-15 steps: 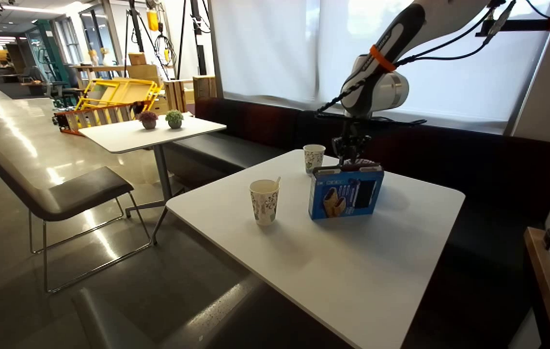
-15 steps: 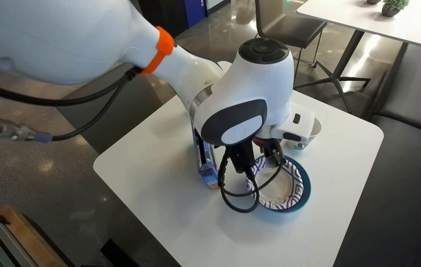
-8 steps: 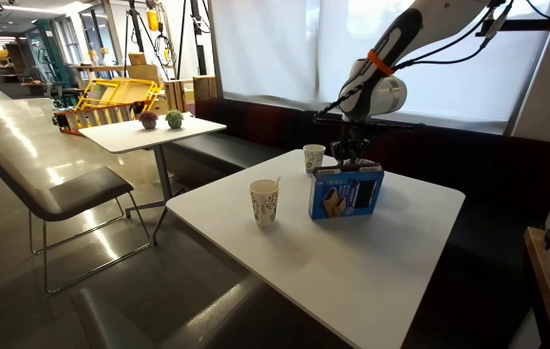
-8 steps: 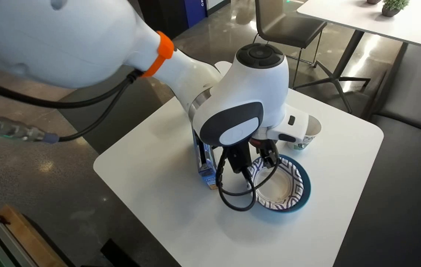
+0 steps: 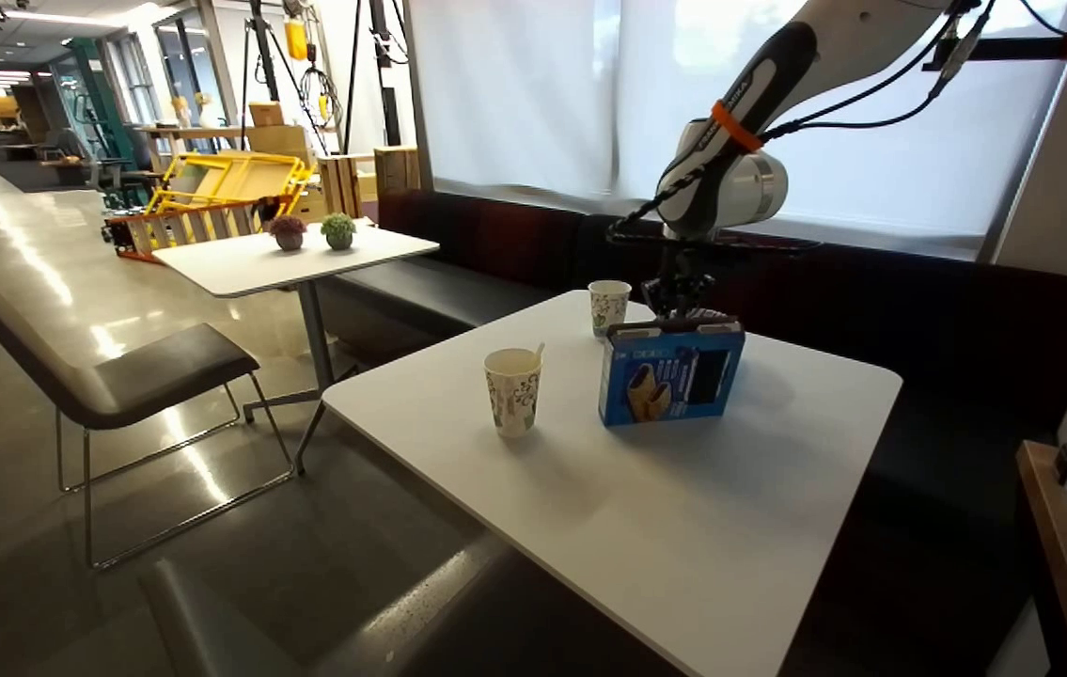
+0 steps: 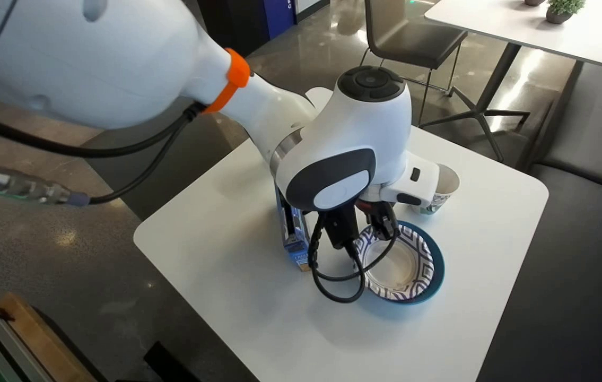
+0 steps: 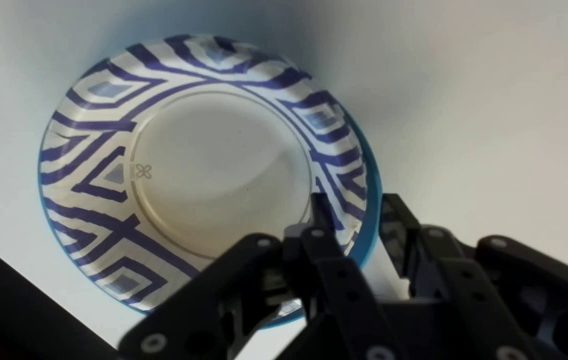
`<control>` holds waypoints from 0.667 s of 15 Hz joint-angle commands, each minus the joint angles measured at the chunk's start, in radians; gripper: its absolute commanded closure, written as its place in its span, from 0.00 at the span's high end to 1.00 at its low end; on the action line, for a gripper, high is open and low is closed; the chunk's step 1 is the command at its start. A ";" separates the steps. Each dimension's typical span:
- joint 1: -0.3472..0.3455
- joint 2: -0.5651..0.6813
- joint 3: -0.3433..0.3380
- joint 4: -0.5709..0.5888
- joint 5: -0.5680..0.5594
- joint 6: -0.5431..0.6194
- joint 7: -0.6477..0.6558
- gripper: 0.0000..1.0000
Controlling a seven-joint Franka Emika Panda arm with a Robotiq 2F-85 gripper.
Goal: Remove the plate from the top of the blue bowl and place it on the table
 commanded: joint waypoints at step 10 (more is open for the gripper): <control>-0.029 0.026 0.028 0.009 -0.004 0.036 -0.047 0.32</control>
